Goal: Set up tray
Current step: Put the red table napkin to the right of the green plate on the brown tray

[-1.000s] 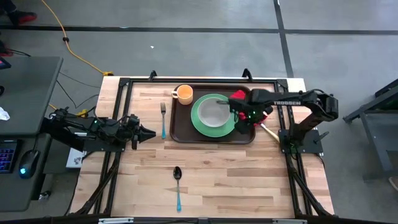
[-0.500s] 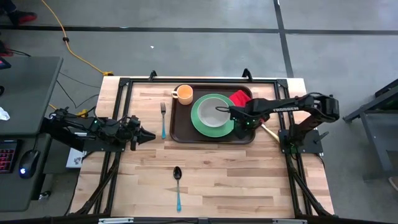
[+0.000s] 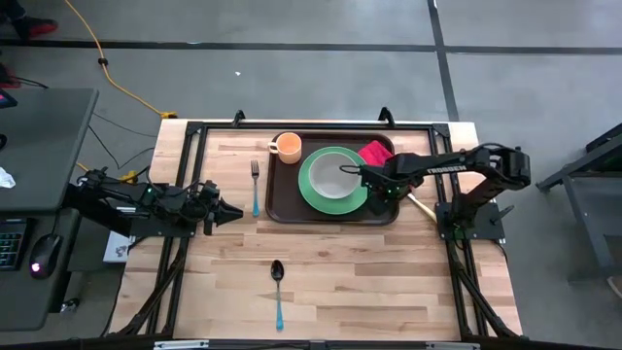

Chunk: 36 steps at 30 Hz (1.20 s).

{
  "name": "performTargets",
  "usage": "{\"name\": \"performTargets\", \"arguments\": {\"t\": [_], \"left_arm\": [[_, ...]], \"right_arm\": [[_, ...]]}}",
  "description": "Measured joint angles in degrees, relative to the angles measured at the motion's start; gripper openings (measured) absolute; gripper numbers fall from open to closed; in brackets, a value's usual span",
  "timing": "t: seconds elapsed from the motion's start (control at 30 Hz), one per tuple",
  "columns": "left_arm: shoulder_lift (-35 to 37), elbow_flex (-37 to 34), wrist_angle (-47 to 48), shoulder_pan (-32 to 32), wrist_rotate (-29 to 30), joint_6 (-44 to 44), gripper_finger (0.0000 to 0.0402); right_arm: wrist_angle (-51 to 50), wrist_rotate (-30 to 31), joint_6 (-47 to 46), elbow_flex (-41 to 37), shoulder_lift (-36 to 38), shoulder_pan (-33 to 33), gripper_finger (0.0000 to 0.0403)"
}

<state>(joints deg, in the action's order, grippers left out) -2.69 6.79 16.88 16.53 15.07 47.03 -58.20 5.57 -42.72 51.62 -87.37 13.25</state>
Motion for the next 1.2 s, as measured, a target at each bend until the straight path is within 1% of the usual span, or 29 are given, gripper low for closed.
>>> {"name": "performTargets", "arguments": {"t": [0.27,0.47,0.67,0.8,0.97,1.2], "left_arm": [[0.01,0.0,-0.01,0.0,0.0,0.0,0.0111],[0.0,0.0,-0.01,-0.01,-0.02,0.0,0.0111],[0.01,0.0,-0.02,0.0,-0.02,0.0,0.0111],[0.01,0.0,-0.04,0.0,-0.04,0.0,0.0111],[0.01,0.0,-0.04,-0.01,-0.04,0.0,0.0111],[0.01,0.0,-0.04,0.0,-0.04,0.0,0.0111]], "right_arm": [[0.56,2.04,1.84,0.0,-0.75,0.03,0.0119],[1.18,1.82,3.07,0.12,-3.88,0.92,0.0119],[2.75,0.16,3.81,0.04,-6.25,1.28,0.0119],[3.1,-0.09,3.78,-0.02,-6.45,1.32,0.0116],[3.6,-0.47,3.78,-0.02,-6.6,1.3,0.0102],[4.84,-1.63,3.75,0.0,-6.6,1.31,0.0068]]}}
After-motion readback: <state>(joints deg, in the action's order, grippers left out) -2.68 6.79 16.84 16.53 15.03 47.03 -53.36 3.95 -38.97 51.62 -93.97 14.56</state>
